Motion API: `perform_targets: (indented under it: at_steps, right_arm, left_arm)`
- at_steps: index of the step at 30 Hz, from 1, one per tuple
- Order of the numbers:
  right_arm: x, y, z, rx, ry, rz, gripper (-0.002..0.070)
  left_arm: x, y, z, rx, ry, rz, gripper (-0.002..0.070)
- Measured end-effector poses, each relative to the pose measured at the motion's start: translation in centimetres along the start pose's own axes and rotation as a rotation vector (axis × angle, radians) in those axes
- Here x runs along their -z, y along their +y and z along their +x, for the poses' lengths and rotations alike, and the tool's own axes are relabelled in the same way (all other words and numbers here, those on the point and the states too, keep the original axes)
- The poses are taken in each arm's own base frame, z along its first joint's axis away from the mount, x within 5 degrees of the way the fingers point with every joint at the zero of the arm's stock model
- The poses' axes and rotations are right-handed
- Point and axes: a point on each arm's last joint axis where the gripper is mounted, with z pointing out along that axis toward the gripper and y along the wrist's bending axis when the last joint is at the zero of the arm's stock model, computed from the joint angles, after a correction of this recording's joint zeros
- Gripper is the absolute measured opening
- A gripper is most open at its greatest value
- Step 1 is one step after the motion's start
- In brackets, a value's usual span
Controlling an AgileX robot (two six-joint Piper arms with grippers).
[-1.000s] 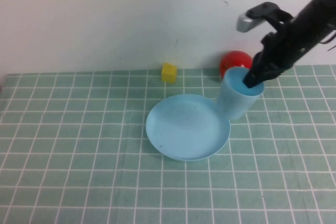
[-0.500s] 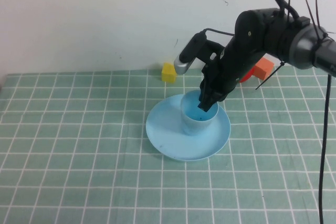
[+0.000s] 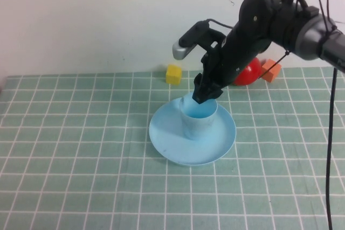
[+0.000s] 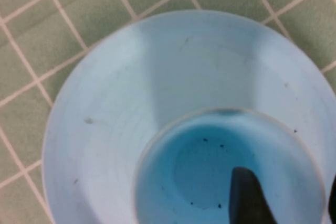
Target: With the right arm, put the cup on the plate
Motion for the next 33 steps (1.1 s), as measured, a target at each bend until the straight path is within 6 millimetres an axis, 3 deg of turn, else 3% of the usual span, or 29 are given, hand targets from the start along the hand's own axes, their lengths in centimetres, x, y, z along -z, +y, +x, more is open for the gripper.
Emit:
perform_targets:
  at_steps: [6, 9, 11, 15, 20, 23, 27, 33]
  right_arm:
    - [5.8, 0.1, -2.8, 0.003, -0.051, 0.014, 0.0317]
    - [9.9, 0.4, -3.4, 0.01, -0.099, 0.058, 0.0244]
    - [13.1, 1.1, -3.5, 0.055, -0.13, 0.085, 0.0158]
    - [19.2, 2.9, -3.4, 0.136, -0.196, 0.138, 0.0031]
    - [27.3, 5.3, -2.2, 0.187, -0.298, 0.28, 0.0003]
    - [30.5, 6.2, -0.6, 0.189, -0.292, 0.381, 0.0]
    - [32.0, 6.8, 2.6, 0.188, -0.179, 0.491, -0.0001]
    - [29.1, 8.5, 8.7, 0.081, 0.027, 0.452, -0.0002]
  left_arm:
    - [0.0, 0.0, 0.0, 0.0, 0.0, 0.0, -0.0003]
    - [0.0, 0.0, 0.0, 0.0, 0.0, 0.0, -0.0003]
    - [0.0, 0.0, 0.0, 0.0, 0.0, 0.0, -0.0003]
    - [0.0, 0.0, 0.0, 0.0, 0.0, 0.0, -0.0003]
    - [0.0, 0.0, 0.0, 0.0, 0.0, 0.0, -0.0003]
    - [0.0, 0.0, 0.0, 0.0, 0.0, 0.0, -0.0003]
    - [0.0, 0.0, 0.0, 0.0, 0.0, 0.0, -0.0003]
    - [0.0, 0.0, 0.0, 0.0, 0.0, 0.0, -0.0003]
